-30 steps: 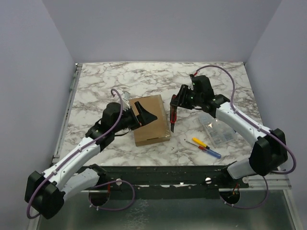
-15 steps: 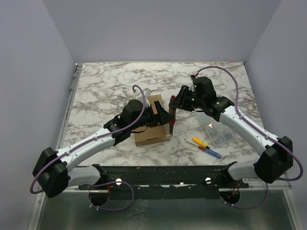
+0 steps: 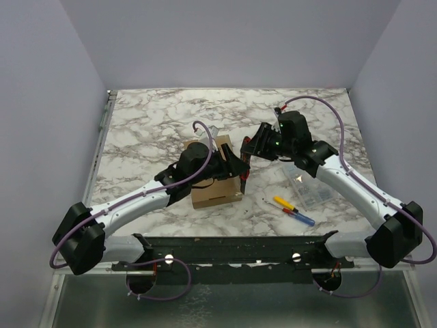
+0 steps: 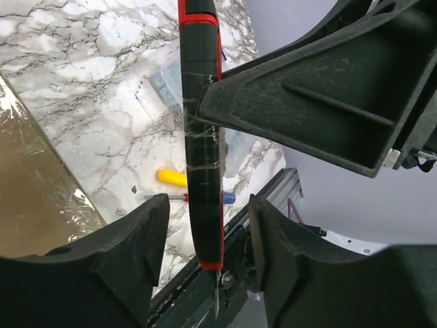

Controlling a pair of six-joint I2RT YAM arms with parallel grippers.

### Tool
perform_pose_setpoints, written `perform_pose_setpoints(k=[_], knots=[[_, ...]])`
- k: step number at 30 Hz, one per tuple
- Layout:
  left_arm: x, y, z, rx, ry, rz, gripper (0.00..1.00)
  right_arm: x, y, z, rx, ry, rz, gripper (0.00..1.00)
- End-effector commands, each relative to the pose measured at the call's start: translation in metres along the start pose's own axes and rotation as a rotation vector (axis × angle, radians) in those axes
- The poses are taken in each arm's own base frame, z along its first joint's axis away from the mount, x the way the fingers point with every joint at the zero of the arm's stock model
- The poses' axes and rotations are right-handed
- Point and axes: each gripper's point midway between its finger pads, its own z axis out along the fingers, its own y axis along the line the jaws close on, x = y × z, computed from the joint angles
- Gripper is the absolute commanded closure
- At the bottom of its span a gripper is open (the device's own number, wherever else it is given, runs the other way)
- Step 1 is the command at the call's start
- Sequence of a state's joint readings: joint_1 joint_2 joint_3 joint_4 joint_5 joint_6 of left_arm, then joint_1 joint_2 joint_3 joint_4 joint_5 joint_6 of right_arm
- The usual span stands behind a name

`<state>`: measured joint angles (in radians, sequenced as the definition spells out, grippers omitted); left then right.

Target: Unpack the express box

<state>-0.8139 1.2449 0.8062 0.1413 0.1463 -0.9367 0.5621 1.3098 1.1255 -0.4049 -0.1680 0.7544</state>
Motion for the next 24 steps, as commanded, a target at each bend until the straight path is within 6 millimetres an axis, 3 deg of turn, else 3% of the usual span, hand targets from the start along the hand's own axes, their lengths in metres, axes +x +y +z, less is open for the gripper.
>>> perform_pose_setpoints(k=[1,6,12,14,15,16,18,19,20,24], knots=[[0.006,-0.006,0.004,0.048,0.012,-0.01,0.46,-0.002,0.009,-0.011,-0.028,-0.021,0.011,1.0],[0.011,-0.006,0.007,0.065,0.031,-0.015,0.52,-0.002,0.014,-0.012,-0.045,-0.023,0.019,1.0],[0.017,-0.009,0.005,0.093,0.063,0.032,0.82,-0.008,0.019,-0.018,-0.056,-0.037,-0.008,0.99],[0.019,-0.011,0.002,0.114,0.081,0.04,0.96,-0.011,0.016,-0.019,-0.047,-0.056,-0.033,0.81],[0.019,-0.012,-0.001,0.127,0.09,0.042,1.0,-0.012,0.014,-0.019,-0.038,-0.065,-0.052,0.64],[0.019,-0.012,-0.003,0.139,0.099,0.045,1.0,-0.014,0.01,-0.02,-0.021,-0.078,-0.064,0.4],[0.016,-0.016,-0.011,0.182,0.105,0.047,1.0,-0.016,0.005,-0.025,-0.004,-0.105,-0.083,0.1],[0.015,-0.021,-0.016,0.217,0.118,0.05,1.0,-0.017,0.004,-0.027,-0.002,-0.121,-0.093,0.02],[0.013,-0.025,-0.021,0.246,0.119,0.055,1.0,-0.017,0.005,-0.03,-0.023,-0.134,-0.123,0.0],[0.012,-0.042,-0.04,0.369,0.157,0.12,1.0,-0.013,0.017,-0.048,-0.138,-0.188,-0.23,0.0]])
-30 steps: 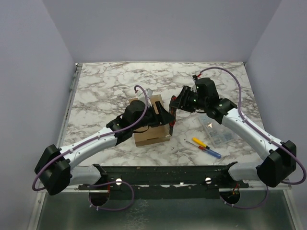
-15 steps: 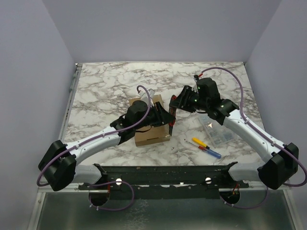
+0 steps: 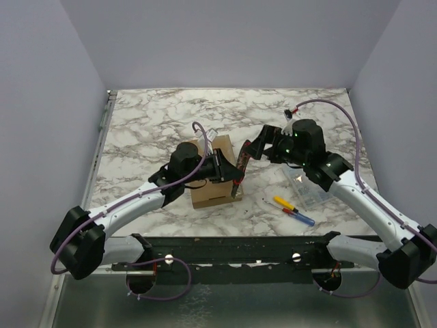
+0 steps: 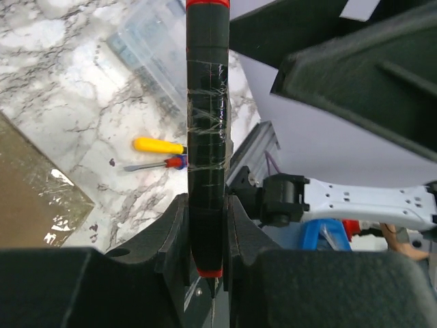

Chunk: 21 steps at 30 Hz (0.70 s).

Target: Unpack the express box

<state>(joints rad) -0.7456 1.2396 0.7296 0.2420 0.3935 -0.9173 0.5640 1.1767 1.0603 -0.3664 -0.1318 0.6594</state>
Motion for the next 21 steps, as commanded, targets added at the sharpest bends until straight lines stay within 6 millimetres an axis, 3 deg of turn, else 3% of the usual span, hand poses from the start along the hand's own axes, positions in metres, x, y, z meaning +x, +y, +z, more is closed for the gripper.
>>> perform_pose_setpoints(k=[1,7,10,15,21], knots=[[-0.001,-0.05,-0.027,0.253,0.058,0.145,1.0,-0.006,0.017,-0.022,-0.127,-0.091,-0.125,0.0],[0.014,-0.074,-0.045,0.386,0.142,0.214,1.0,0.019,0.081,-0.053,-0.545,0.008,-0.251,0.01],[0.013,-0.085,-0.052,0.429,0.144,0.253,1.0,0.031,0.102,-0.065,-0.716,0.074,-0.265,0.07],[0.01,-0.1,-0.064,0.473,0.126,0.308,1.0,0.04,0.115,-0.076,-0.847,0.116,-0.263,0.25],[0.013,-0.101,-0.069,0.482,0.124,0.32,1.0,0.043,0.116,-0.081,-0.863,0.131,-0.249,0.44]])
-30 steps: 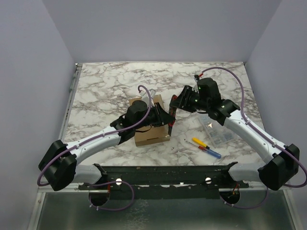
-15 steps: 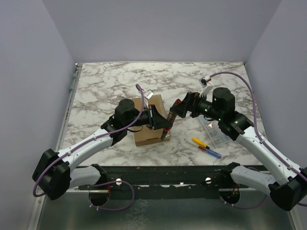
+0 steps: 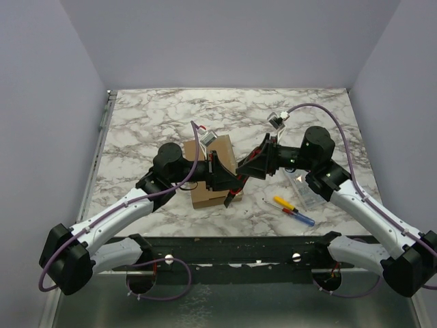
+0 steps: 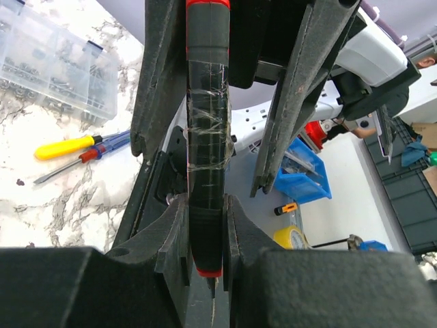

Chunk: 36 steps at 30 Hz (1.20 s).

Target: Unpack the express box

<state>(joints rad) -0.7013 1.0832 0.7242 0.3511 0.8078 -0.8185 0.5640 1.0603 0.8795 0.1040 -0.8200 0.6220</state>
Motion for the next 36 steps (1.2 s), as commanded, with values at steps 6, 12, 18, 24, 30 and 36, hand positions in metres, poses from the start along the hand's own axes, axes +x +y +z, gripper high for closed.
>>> perform_pose_setpoints(k=[6,12,18,24,30,36], knots=[[-0.004,-0.022,-0.004,0.082,0.007,0.097,1.0,0.01,0.024,0.0,-0.158,0.05,0.013,0.47],[-0.004,-0.021,-0.004,0.085,0.009,0.115,1.0,0.009,0.03,0.001,-0.206,0.064,0.012,0.71],[-0.006,-0.001,-0.001,-0.01,0.008,0.075,0.79,-0.002,0.011,0.0,-0.045,0.004,-0.007,1.0],[-0.02,0.055,-0.035,-0.42,-0.097,0.119,0.3,-0.028,-0.065,-0.044,0.549,-0.229,0.069,1.0],[-0.038,0.091,-0.1,-0.814,-0.26,0.161,0.12,-0.031,-0.107,-0.098,0.896,-0.353,0.038,1.0],[-0.029,0.113,-0.134,-0.996,-0.312,0.07,0.09,-0.031,-0.135,-0.11,1.056,-0.303,-0.018,1.0]])
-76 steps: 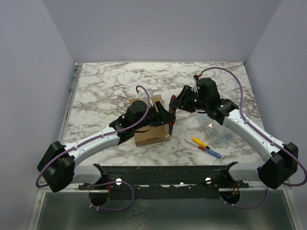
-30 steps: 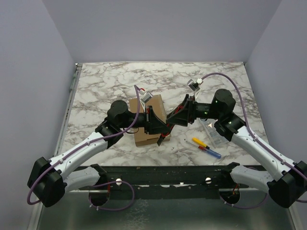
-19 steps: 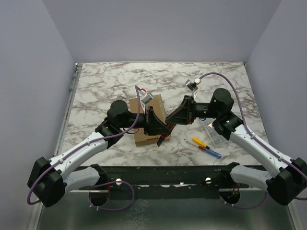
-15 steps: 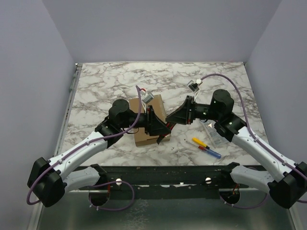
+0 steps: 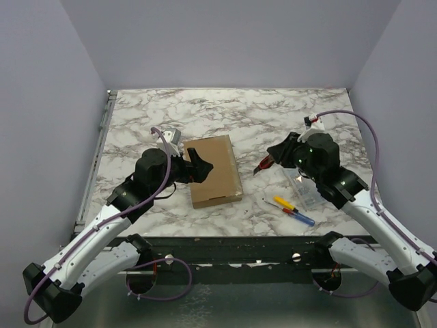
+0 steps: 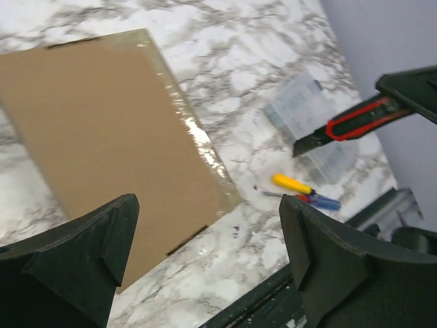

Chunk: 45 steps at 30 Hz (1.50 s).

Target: Unpack the express box

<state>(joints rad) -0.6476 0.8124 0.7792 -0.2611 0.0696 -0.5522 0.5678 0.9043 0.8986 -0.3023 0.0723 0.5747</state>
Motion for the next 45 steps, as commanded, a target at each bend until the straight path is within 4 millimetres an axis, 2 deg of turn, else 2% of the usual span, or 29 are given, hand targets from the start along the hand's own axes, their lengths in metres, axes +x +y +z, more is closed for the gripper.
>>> perform_pose_setpoints(k=[1,4,10,15,18,22,27,30,33,35,41,45], knots=[[0.013,0.045,-0.005,-0.215,0.029,-0.016,0.09,-0.008,-0.034,0.01,0.185,-0.027,-0.098,1.0],[0.031,0.044,-0.002,-0.191,0.094,-0.019,0.09,-0.009,-0.028,0.027,0.164,-0.01,-0.13,1.0],[0.051,0.05,0.0,-0.197,0.144,-0.062,0.09,-0.022,-0.012,0.069,0.113,-0.036,-0.187,1.0],[0.072,0.038,-0.002,-0.114,0.201,-0.139,0.11,-0.037,0.004,0.11,0.076,-0.057,-0.234,1.0],[0.077,0.025,-0.002,-0.029,0.23,-0.106,0.18,-0.041,0.006,0.137,0.091,-0.068,-0.244,1.0],[0.08,0.013,0.001,0.022,0.246,0.061,0.22,-0.054,0.012,0.168,0.084,-0.125,-0.265,1.0],[0.085,-0.007,0.008,0.155,0.234,0.446,0.22,-0.052,0.011,0.206,0.101,-0.114,-0.297,1.0],[0.098,-0.011,0.018,0.229,0.234,0.676,0.22,-0.049,0.014,0.218,0.082,-0.104,-0.315,1.0],[0.113,-0.018,0.028,0.287,0.197,0.801,0.23,-0.045,0.012,0.224,0.076,-0.105,-0.315,1.0],[0.121,-0.015,0.034,0.288,0.18,0.851,0.23,-0.042,0.011,0.228,0.078,-0.104,-0.316,1.0],[0.127,-0.004,0.052,0.254,0.143,0.912,0.25,-0.045,0.004,0.237,0.108,-0.132,-0.327,1.0],[0.136,0.011,0.056,0.206,0.167,0.929,0.28,-0.046,0.002,0.242,0.126,-0.138,-0.333,1.0]])
